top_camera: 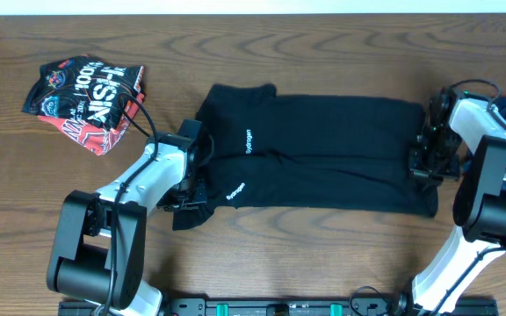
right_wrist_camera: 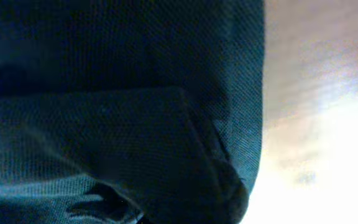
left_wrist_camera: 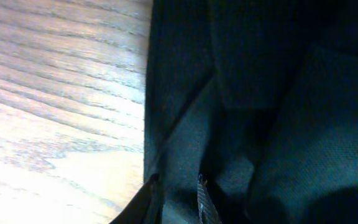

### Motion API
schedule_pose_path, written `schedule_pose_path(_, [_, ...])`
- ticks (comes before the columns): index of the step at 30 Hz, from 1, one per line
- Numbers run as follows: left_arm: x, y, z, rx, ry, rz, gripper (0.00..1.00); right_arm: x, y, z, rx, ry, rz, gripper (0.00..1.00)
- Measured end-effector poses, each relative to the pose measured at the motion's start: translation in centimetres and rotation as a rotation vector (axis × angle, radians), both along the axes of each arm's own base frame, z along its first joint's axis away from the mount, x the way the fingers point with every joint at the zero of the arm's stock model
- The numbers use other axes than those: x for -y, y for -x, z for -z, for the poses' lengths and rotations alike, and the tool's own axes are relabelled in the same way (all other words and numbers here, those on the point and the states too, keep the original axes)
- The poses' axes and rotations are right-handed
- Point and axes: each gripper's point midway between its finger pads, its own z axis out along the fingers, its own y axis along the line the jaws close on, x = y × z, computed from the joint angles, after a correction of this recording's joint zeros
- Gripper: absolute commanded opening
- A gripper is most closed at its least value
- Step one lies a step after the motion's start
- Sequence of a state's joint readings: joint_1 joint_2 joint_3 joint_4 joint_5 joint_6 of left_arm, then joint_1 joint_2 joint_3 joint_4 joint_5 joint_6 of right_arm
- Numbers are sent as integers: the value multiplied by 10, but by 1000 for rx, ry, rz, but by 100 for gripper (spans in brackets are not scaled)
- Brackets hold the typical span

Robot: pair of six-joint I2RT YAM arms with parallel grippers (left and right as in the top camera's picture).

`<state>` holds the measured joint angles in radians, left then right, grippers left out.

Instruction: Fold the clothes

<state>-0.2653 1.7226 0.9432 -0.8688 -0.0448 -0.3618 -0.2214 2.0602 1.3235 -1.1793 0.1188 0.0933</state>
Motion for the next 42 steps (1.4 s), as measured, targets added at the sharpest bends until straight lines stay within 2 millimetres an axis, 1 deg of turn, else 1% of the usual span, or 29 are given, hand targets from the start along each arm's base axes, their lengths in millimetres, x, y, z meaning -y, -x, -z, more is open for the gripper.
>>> schedule_pose_path(3, [-1,0,0,1,-8,2,21,2,17,0,-73,32,22,1])
schedule_pose_path(8, [-2,1,-1,-2,-12,7,21,5,16,1,-66,53,40,1])
schedule_pose_path(10, [-3,3,-6,-2,-13,14,22,5,15,0,-60,56,42,1])
schedule_pose_path(11, [-3,1,-12,13,-8,19,23,5,13,0,-52,58,44,2])
schedule_pose_path(12, [-2,-4,-20,43,0,25,29,6,10,-2,-34,61,46,2])
schedule_pose_path(13, [1,-13,-33,98,14,35,39,6,6,-5,-12,64,48,4])
schedule_pose_path(14, [3,-22,-45,150,28,41,44,6,2,-9,10,65,53,5])
schedule_pose_path(15, [7,-37,-64,231,49,48,49,7,-4,-17,46,67,58,19])
schedule_pose_path(16, [11,-51,-83,310,68,56,52,7,-10,-26,83,72,68,36])
schedule_pose_path(17, [15,-65,-104,392,88,65,54,8,-18,-37,134,76,73,60])
schedule_pose_path(18, [18,-79,-125,478,106,74,56,8,-29,-52,203,79,80,70])
schedule_pose_path(19, [20,-90,-141,538,119,80,56,9,-38,-65,260,82,79,71])
schedule_pose_path(21, [23,-115,-170,660,139,88,57,9,-60,-96,413,78,77,71])
schedule_pose_path(22, [23,-124,-178,698,144,84,57,7,-69,-112,483,69,70,70])
schedule_pose_path(24, [19,-147,-186,761,158,72,57,3,-78,-132,574,45,51,70])
schedule_pose_path(25, [18,-162,-187,793,176,63,57,-1,-81,-140,607,28,41,70])
schedule_pose_path(27, [16,-189,-182,831,211,50,58,-6,-82,-147,632,0,28,70])
schedule_pose_path(29, [15,-215,-165,839,260,40,59,-10,-82,-146,634,-22,18,71])
schedule_pose_path(30, [14,-225,-156,839,276,37,59,-11,-82,-146,633,-32,15,71])
schedule_pose_path(32, [16,-245,-133,830,309,44,60,-13,-82,-145,630,-44,10,71])
schedule_pose_path(33, [18,-253,-124,828,322,49,60,-14,-82,-145,630,-48,9,71])
schedule_pose_path(34, [21,-262,-110,818,337,57,60,-14,-82,-145,631,-50,8,71])
schedule_pose_path(37, [31,-285,-84,816,378,73,60,-16,-82,-145,629,-58,9,70])
schedule_pose_path(39, [37,-298,-69,827,405,88,60,-16,-81,-145,627,-61,9,70])
schedule_pose_path(42, [43,-308,-53,834,435,102,60,-17,-80,-144,620,-63,9,70])
